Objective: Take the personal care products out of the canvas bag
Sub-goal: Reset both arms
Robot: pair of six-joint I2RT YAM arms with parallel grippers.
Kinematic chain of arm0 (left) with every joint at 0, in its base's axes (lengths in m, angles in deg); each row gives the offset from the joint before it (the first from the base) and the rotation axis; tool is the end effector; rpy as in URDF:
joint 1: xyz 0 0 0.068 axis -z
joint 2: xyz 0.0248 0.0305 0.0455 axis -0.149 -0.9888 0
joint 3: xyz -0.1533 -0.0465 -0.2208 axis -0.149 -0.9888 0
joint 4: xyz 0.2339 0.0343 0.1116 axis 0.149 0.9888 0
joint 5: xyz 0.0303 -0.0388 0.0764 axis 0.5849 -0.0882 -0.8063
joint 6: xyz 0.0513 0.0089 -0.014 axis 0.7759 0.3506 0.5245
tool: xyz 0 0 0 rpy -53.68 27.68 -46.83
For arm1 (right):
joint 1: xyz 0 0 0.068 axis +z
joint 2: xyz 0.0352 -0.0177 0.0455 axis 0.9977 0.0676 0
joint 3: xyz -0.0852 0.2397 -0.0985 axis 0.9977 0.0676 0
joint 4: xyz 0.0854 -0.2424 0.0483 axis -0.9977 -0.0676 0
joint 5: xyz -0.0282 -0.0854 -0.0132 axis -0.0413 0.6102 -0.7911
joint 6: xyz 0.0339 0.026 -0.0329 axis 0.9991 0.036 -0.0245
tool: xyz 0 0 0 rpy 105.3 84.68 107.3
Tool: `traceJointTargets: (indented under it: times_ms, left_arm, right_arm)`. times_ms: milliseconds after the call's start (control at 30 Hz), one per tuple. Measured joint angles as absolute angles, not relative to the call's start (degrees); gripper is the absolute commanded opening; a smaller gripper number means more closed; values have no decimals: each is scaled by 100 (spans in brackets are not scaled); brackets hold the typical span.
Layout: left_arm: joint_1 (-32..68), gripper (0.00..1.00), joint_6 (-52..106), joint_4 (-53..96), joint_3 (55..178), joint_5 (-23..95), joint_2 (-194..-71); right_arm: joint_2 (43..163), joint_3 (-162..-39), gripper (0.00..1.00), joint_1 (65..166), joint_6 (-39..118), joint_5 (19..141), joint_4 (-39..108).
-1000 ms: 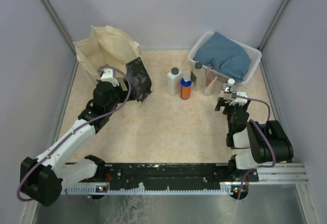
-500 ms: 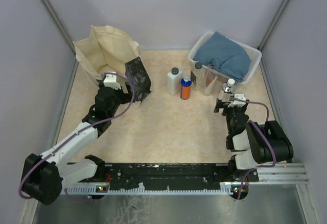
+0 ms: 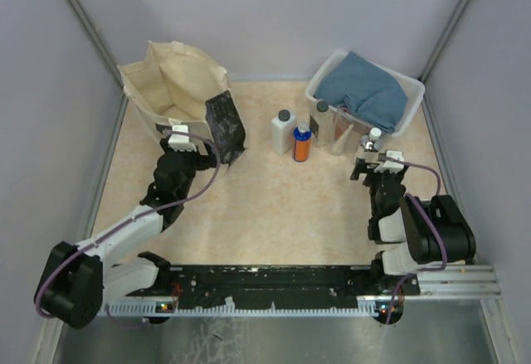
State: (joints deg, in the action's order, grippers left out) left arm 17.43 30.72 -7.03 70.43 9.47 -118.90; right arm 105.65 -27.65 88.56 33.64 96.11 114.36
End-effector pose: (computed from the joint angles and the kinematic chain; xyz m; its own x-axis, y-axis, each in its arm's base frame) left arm 0.2183 -0.0942 0.2417 -0.0985 -0.0897 -0.9911 0.1275 0.9866 -0.1019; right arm 0.1992 0.0033 0.1412 -0.0216 0.0179 -0.9996 0.1043 0.9944 0.0156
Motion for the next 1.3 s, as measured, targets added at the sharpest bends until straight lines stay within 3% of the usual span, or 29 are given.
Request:
traceJointTargets:
  times_ms: [200, 367, 767, 1100, 1300]
  left_arm:
    - [1745, 100, 3786, -1090, 6851, 422, -11780]
    - [1686, 100, 4892, -3044, 5612, -314, -11942]
    - [1234, 100, 5480, -5900, 5293, -555, -14954]
    - [320, 100, 5041, -6278, 4906, 964, -15072]
    - [-91, 100, 4803, -5808, 5430, 1799, -14939]
  right_arm:
    - [10565, -3331, 99, 8950, 3300, 9629, 10686]
    - [10565, -3368, 99, 8972, 3272, 9653, 10411]
    - [10565, -3368, 99, 8972, 3272, 9688, 10260]
    - [10562, -3368, 99, 8972, 3272, 9707, 10264]
    - [10565, -3368, 99, 8972, 3270, 9705, 10262]
